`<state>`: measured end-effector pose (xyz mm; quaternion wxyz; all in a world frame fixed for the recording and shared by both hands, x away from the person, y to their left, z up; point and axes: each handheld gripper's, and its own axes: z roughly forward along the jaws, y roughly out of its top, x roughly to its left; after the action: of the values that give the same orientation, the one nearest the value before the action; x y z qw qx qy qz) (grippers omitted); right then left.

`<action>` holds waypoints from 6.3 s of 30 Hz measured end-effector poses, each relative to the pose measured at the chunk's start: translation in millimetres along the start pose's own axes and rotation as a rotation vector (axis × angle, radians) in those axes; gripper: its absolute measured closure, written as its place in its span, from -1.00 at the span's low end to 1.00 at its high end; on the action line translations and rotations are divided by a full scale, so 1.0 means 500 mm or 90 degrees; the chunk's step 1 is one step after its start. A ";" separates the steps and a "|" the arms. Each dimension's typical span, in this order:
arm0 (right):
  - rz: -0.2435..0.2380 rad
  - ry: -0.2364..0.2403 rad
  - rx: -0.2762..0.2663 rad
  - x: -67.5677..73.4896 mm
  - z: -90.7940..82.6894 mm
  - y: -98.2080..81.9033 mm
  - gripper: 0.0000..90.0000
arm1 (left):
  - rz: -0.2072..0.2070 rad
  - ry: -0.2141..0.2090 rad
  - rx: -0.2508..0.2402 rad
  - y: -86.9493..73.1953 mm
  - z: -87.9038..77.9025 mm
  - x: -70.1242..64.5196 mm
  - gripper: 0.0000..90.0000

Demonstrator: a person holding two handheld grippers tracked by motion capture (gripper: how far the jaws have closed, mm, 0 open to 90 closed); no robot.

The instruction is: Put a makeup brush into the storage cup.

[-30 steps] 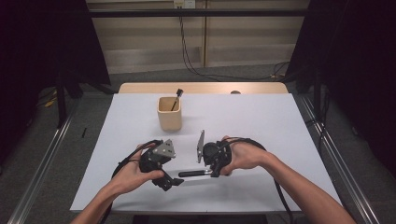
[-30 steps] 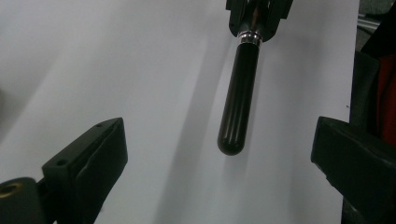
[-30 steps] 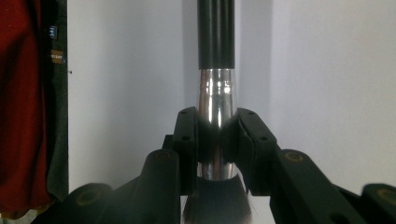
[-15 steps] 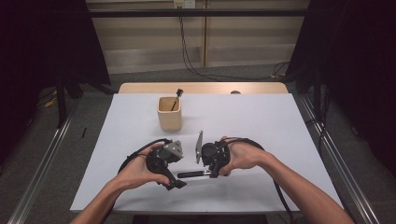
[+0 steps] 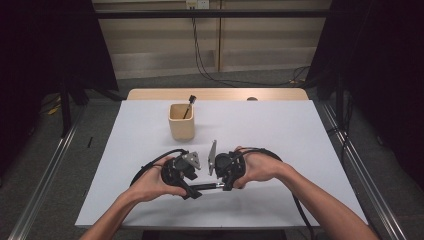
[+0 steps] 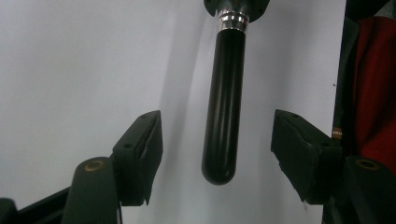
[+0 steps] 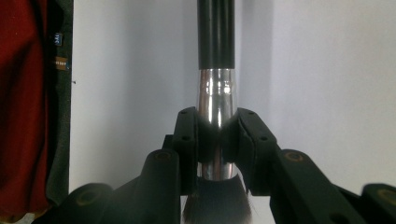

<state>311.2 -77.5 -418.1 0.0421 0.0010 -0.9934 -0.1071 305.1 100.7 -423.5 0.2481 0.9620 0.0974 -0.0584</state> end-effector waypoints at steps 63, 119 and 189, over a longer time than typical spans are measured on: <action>0.063 -0.062 -0.138 -0.006 -0.024 -0.051 -0.71 | -0.043 -0.021 -0.043 -0.044 0.001 0.014 0.66; 0.255 -0.098 -0.522 0.059 -0.030 -0.219 -0.89 | -0.046 0.056 -0.350 -0.121 -0.051 -0.009 0.66; 0.243 -0.097 -0.785 0.037 -0.022 -0.141 -0.21 | -0.043 0.066 -0.467 -0.087 -0.016 -0.017 0.65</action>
<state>293.4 -149.0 -421.0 -0.0177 -0.2076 -0.7325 -0.6481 287.7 140.6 -435.2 0.5691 0.8071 0.1560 0.0213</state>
